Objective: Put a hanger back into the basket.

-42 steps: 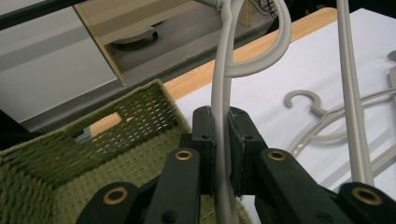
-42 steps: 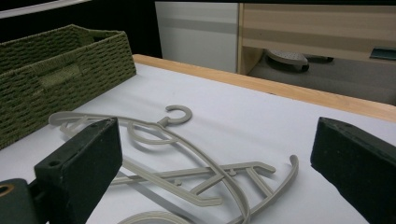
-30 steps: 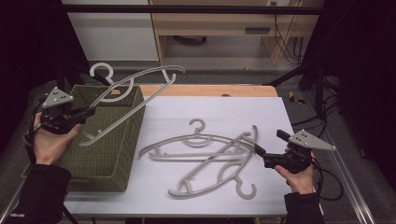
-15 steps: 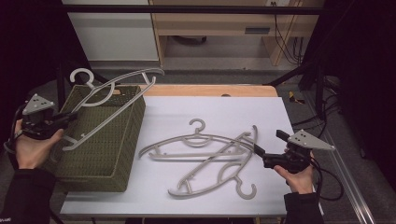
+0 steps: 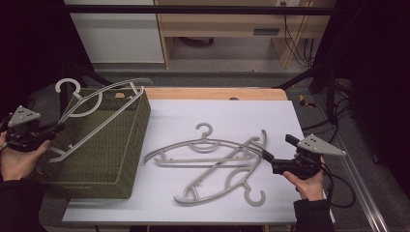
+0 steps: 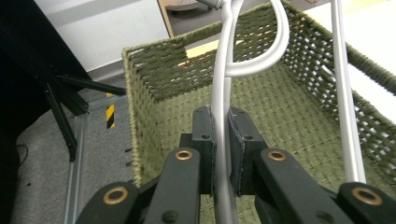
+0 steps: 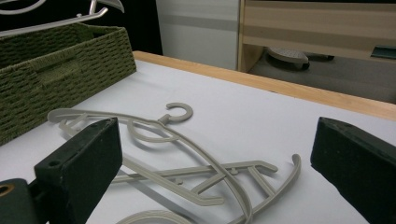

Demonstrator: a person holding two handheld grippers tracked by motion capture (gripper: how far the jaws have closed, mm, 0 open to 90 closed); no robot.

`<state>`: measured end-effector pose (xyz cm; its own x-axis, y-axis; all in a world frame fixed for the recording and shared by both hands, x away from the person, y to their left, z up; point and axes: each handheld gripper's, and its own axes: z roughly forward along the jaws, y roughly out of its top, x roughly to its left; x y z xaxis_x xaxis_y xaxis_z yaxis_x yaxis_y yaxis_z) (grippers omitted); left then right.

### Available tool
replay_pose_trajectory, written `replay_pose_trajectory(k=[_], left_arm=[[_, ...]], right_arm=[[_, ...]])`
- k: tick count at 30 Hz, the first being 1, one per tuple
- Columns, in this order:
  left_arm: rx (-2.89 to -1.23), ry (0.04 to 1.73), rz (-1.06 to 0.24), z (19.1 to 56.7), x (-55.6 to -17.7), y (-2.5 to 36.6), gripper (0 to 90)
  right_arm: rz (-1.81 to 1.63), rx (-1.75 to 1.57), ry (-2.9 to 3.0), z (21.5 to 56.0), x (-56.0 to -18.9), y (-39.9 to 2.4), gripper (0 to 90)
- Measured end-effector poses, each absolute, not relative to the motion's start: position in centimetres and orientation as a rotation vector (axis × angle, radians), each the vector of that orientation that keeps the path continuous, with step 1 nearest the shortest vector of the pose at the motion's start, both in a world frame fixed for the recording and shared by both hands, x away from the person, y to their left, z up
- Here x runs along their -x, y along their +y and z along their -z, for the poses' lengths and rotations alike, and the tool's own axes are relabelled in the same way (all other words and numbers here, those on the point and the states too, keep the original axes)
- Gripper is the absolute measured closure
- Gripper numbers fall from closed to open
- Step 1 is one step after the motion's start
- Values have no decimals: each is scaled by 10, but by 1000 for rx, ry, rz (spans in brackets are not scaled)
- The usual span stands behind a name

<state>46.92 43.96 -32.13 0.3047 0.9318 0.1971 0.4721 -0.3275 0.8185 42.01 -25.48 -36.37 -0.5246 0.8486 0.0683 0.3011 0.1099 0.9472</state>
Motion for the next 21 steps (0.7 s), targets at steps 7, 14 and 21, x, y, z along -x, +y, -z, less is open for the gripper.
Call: replay_pose_trajectory(k=[7,14,21], left_arm=[[-1938,1257,-926,331,-468,449,820],[-1960,1283,-926,340,-469,456,820],[-1946,1308,-944,343,-467,463,820]], right_arm=[[-1415,-1112,1898,365,-421,-254,23],[-1415,-1113,1896,364,-421,-254,24],[-1406,-1103,1895,365,-422,-253,24]])
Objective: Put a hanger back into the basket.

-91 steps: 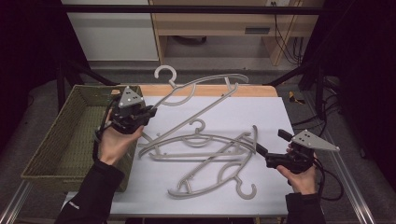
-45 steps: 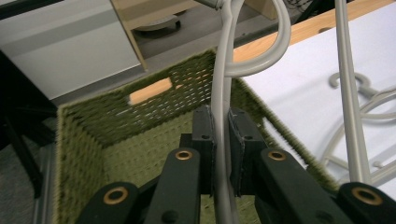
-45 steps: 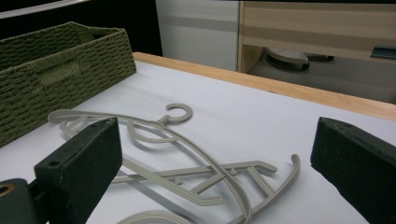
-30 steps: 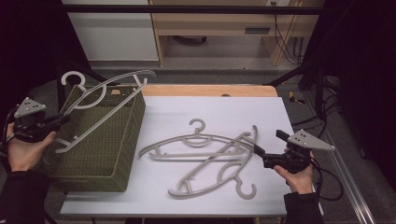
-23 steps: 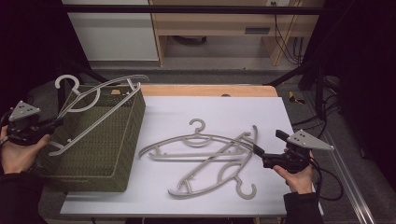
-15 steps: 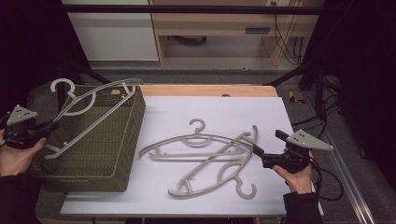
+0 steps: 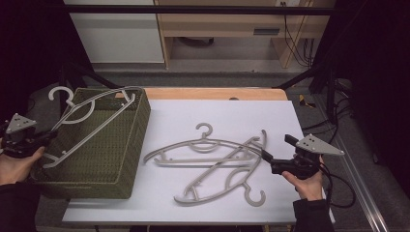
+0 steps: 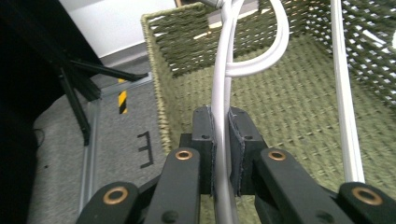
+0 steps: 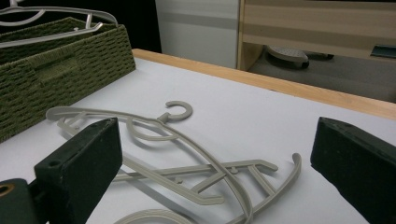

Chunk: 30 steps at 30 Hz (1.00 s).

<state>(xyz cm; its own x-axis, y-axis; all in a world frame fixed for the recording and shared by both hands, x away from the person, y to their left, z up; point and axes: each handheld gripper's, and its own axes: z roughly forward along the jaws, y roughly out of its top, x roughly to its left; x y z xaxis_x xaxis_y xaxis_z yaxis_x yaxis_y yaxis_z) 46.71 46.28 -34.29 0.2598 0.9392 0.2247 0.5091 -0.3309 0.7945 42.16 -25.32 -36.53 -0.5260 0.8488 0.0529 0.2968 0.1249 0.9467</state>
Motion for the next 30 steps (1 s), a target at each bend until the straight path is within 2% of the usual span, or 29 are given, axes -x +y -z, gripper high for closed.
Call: replay_pose_trajectory(k=[14,30], left_arm=[[-2025,1337,-948,366,-477,449,820],[-2067,1415,-942,375,-484,445,817]], right_arm=[[-1405,-1105,1902,365,-422,-252,24],[-1402,-1102,1906,366,-422,-250,23]])
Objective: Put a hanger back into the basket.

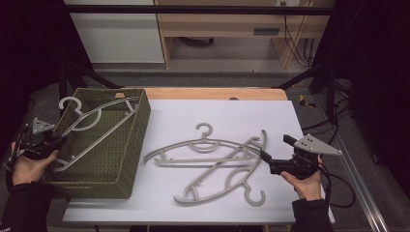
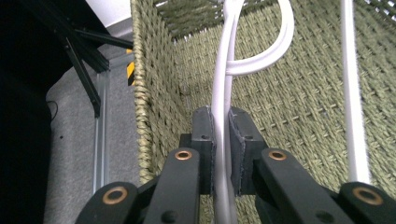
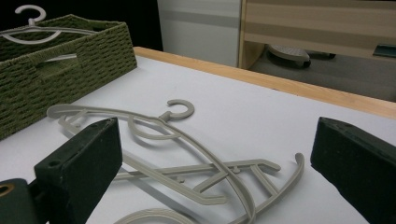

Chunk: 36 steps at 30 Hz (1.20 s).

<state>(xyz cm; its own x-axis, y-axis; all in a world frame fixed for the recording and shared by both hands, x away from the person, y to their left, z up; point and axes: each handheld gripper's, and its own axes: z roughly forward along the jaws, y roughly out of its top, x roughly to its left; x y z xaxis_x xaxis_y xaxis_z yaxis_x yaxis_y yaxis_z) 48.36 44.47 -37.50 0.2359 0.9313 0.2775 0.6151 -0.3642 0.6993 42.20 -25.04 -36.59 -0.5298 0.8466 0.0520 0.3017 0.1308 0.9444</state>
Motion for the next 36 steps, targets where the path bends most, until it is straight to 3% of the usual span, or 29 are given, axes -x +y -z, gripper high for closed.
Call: replay_pose_trajectory(k=[9,14,26,36], left_arm=[[-2205,1414,-945,381,-488,436,813],[-2206,1423,-870,381,-489,436,796],[-2009,1413,-859,351,-474,438,493],[-1823,1176,-808,319,-449,389,271]], right_arm=[[-1408,-1105,1903,365,-421,-251,24],[-1408,-1105,1904,365,-421,-251,24],[-1405,-1098,1905,365,-422,-251,24],[-1417,-1105,1893,365,-421,-252,24]])
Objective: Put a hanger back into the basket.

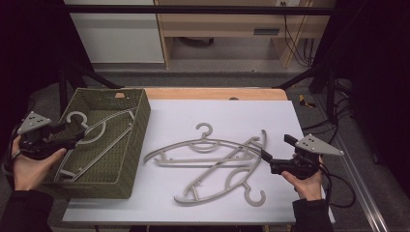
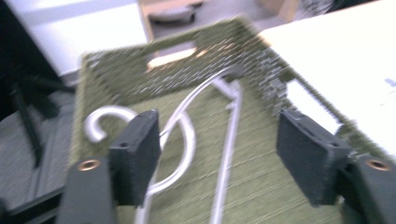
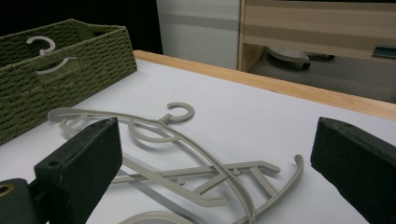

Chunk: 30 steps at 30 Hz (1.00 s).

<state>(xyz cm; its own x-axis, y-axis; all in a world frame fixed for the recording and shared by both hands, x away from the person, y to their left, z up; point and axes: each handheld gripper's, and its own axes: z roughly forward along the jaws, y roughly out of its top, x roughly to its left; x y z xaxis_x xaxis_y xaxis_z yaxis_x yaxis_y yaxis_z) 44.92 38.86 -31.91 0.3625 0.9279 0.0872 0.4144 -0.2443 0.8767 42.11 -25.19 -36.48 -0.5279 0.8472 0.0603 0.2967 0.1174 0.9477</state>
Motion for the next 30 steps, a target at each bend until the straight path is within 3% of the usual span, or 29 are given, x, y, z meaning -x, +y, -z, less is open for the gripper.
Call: replay_pose_trajectory(k=[14,30], left_arm=[[-1737,963,-698,328,-421,318,101],[-1826,875,-600,352,-422,271,85]], right_arm=[[-1441,-1108,1873,363,-420,-254,22],[-1443,-1106,1883,363,-419,-252,22]])
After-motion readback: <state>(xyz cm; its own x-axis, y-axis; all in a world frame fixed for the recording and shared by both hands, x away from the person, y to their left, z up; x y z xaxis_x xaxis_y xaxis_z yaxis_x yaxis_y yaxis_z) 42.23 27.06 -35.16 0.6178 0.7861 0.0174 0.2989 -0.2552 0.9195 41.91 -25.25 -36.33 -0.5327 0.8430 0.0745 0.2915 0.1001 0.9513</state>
